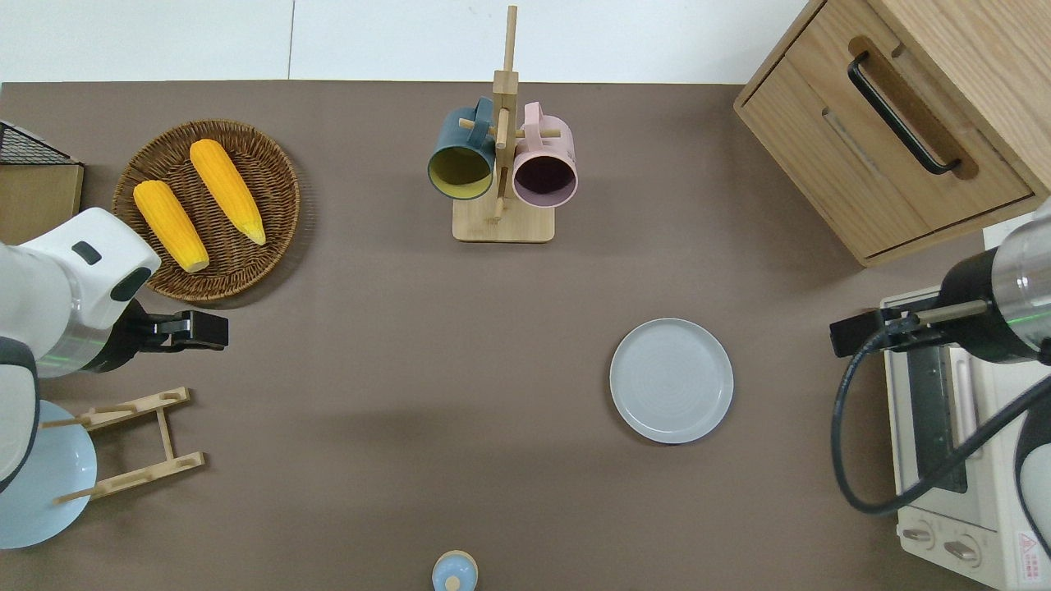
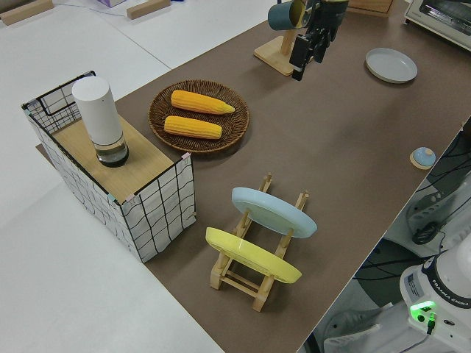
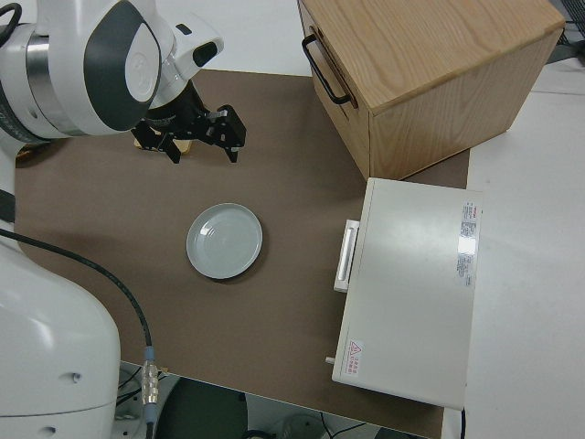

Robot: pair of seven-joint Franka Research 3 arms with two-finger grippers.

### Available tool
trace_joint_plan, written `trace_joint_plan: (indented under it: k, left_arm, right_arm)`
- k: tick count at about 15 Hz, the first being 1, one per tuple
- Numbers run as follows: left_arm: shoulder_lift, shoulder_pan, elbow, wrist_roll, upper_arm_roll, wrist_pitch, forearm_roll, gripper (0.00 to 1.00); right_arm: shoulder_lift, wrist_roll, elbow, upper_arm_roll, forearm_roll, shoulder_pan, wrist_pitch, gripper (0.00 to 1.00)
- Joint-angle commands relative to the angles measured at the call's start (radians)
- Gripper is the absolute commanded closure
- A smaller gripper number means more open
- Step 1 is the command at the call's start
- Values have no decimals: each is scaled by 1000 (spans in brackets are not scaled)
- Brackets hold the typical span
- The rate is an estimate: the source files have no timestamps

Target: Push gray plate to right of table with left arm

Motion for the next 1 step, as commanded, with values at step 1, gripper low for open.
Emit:
trace_joint_plan:
  k: [1]
  left_arm:
    - [-21,-5,-35,-22,0,33,-1,0]
  right_arm:
    - [-3,1,8,13,10,-20,-14,17]
